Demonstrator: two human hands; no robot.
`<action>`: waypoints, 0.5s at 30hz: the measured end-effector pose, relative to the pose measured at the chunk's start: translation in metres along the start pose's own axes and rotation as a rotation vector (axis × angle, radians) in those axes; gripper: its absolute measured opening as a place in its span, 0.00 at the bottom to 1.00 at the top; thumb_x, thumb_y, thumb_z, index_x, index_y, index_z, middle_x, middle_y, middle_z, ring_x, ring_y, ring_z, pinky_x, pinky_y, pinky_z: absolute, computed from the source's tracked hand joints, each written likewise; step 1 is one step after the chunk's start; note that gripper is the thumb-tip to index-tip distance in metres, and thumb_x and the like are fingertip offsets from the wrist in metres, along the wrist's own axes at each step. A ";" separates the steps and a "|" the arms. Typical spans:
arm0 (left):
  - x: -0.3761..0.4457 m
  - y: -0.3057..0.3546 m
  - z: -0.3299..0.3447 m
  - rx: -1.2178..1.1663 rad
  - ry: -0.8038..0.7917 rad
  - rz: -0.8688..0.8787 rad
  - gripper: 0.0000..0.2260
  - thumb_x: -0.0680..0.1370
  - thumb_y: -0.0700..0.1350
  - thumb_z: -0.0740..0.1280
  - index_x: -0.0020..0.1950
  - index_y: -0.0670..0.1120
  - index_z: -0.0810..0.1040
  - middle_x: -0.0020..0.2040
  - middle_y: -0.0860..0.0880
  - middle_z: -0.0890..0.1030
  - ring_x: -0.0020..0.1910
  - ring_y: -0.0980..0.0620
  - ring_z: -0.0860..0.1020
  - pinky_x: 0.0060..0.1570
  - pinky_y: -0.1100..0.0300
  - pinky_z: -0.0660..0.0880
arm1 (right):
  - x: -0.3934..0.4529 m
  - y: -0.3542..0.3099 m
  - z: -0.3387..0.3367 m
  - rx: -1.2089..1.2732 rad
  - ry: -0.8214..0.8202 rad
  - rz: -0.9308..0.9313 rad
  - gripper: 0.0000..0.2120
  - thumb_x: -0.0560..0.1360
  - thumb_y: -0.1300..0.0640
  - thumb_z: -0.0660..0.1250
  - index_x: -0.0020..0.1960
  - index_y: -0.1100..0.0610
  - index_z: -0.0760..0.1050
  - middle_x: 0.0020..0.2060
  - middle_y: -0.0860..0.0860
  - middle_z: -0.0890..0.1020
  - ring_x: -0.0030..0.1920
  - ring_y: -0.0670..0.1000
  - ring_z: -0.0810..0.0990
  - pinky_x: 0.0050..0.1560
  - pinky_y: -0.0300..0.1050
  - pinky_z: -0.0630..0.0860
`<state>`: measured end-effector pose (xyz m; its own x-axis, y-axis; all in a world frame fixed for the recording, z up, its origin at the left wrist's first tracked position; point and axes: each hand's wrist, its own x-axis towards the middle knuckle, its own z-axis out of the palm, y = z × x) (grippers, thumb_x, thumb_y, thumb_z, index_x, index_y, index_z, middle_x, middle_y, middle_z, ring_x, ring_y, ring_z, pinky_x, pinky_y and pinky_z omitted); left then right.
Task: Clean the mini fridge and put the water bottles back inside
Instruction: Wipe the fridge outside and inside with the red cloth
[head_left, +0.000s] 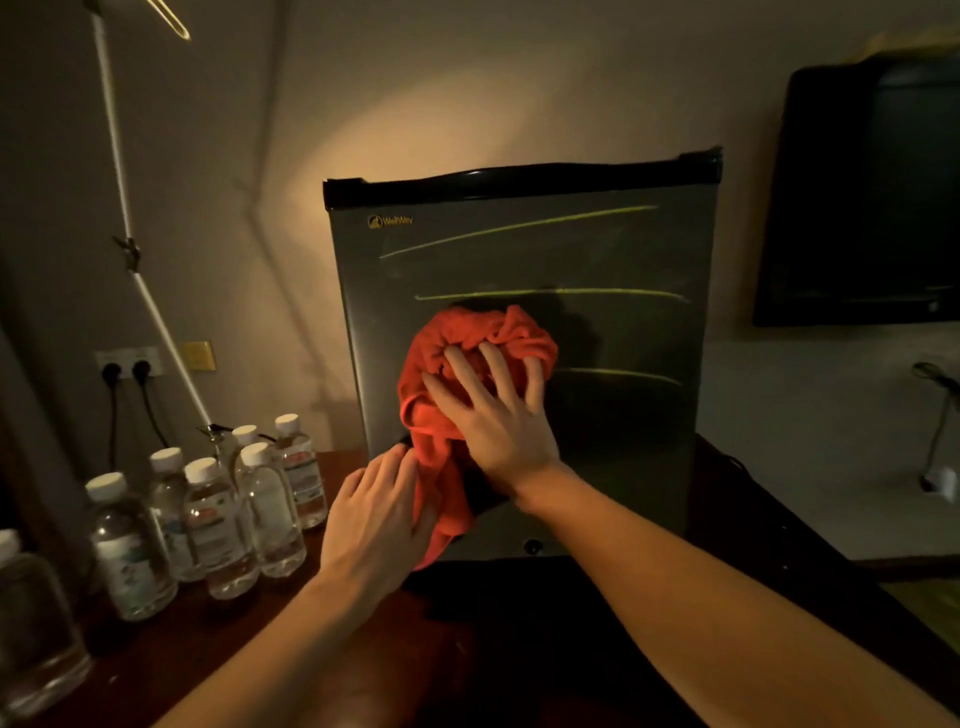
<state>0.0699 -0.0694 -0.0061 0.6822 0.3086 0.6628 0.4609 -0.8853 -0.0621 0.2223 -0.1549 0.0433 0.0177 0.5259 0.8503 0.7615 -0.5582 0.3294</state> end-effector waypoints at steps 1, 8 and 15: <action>0.001 0.001 -0.001 0.012 -0.009 0.006 0.22 0.78 0.57 0.55 0.67 0.46 0.73 0.65 0.48 0.76 0.64 0.48 0.74 0.58 0.52 0.72 | -0.007 0.008 0.004 -0.015 0.030 0.004 0.20 0.78 0.45 0.57 0.70 0.41 0.70 0.73 0.49 0.69 0.71 0.60 0.66 0.65 0.72 0.58; 0.015 0.044 -0.001 -0.044 -0.021 0.102 0.21 0.75 0.54 0.62 0.66 0.47 0.74 0.62 0.48 0.76 0.58 0.47 0.76 0.55 0.53 0.72 | -0.056 0.082 -0.002 -0.078 -0.123 0.153 0.34 0.71 0.44 0.65 0.75 0.38 0.59 0.74 0.52 0.63 0.68 0.67 0.62 0.59 0.76 0.61; 0.033 0.078 0.003 -0.030 -0.040 0.120 0.27 0.74 0.55 0.68 0.71 0.46 0.72 0.67 0.45 0.75 0.62 0.45 0.76 0.54 0.51 0.75 | -0.090 0.149 -0.029 0.070 -0.089 0.504 0.34 0.64 0.51 0.75 0.70 0.48 0.72 0.68 0.63 0.68 0.60 0.70 0.68 0.51 0.64 0.74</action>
<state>0.1296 -0.1269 0.0091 0.7537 0.2132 0.6216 0.3580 -0.9265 -0.1162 0.3159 -0.3039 0.0282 0.4464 0.2573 0.8571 0.6861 -0.7133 -0.1432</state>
